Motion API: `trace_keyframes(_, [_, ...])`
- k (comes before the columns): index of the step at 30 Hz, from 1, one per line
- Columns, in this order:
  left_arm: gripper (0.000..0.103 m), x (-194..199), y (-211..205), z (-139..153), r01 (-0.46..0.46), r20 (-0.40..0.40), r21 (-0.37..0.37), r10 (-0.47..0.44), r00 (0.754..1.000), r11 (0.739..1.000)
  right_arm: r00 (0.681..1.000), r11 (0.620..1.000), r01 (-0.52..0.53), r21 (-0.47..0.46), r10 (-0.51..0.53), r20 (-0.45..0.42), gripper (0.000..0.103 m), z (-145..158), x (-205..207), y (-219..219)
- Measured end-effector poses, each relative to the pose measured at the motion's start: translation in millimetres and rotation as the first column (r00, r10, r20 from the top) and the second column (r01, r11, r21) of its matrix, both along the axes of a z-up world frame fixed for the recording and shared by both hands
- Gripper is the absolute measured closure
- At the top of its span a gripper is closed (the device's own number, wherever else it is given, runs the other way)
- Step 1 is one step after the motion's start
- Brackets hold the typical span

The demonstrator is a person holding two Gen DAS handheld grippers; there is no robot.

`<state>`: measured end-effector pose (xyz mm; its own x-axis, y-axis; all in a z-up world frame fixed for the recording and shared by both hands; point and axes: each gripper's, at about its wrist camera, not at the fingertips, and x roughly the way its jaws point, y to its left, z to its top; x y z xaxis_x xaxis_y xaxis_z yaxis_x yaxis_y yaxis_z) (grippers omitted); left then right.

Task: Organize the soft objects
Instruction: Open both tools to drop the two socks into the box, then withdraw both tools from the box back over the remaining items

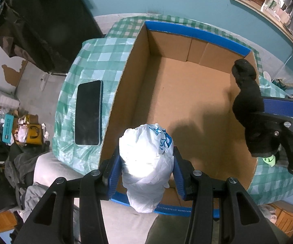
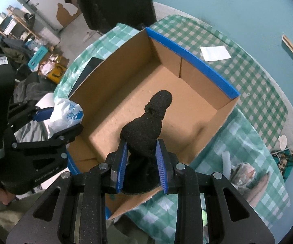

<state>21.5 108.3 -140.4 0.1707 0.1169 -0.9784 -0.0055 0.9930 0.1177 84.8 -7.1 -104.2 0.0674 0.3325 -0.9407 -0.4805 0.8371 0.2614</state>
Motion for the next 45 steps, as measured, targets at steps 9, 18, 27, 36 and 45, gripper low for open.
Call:
trace_keyframes(9, [0.056,2.1,0.4,-7.7,0.001,-0.023,0.009,-0.001,1.000,1.000,1.000,1.000,-0.011,-0.004,0.011,-0.013,0.075,-9.3,3.7,6.2])
trace_keyframes(18, [0.051,1.7,-1.1,-7.0,0.007,-0.035,0.020,-0.006,0.999,1.000,1.000,1.000,0.013,-0.018,-0.013,0.024,0.038,-3.6,2.5,3.5])
trace_keyframes(27, [0.034,-2.7,-9.6,8.3,0.035,0.012,0.024,-0.035,0.999,0.999,0.997,0.998,0.065,-0.014,-0.064,0.039,0.032,10.8,-2.6,-15.3])
trace_keyframes(36, [0.034,-5.5,-25.8,23.6,0.075,0.033,0.029,-0.076,0.997,0.997,0.990,0.992,0.128,0.000,-0.128,0.060,0.031,27.8,-7.7,-39.7])
trace_keyframes(45, [0.030,-6.1,-48.2,36.3,0.127,0.057,0.028,-0.128,0.990,0.992,0.980,0.982,0.187,-0.005,-0.186,0.076,0.029,38.3,-14.2,-67.7])
